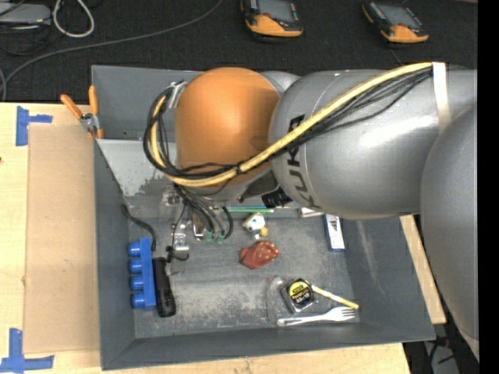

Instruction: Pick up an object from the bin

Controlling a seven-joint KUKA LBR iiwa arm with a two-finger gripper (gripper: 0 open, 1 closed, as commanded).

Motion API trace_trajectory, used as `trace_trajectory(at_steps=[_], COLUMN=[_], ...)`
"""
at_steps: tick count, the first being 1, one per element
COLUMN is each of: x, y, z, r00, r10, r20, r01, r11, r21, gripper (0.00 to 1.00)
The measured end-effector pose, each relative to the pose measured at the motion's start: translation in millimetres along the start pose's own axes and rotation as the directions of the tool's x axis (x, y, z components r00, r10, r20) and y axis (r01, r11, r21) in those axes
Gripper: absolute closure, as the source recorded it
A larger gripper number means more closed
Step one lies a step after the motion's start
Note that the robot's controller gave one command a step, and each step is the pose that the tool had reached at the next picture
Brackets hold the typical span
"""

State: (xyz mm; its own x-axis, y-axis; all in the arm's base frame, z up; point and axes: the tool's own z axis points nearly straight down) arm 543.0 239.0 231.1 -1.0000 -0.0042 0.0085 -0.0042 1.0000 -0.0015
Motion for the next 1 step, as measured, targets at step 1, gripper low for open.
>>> trace_trajectory(at_steps=[1], x=[-1.7], y=[-2.0], z=[-4.9], r00=[1.000], r10=[0.006], r20=[0.007], r01=[-0.006], r11=[1.000], r21=[-0.002], gripper=[0.00])
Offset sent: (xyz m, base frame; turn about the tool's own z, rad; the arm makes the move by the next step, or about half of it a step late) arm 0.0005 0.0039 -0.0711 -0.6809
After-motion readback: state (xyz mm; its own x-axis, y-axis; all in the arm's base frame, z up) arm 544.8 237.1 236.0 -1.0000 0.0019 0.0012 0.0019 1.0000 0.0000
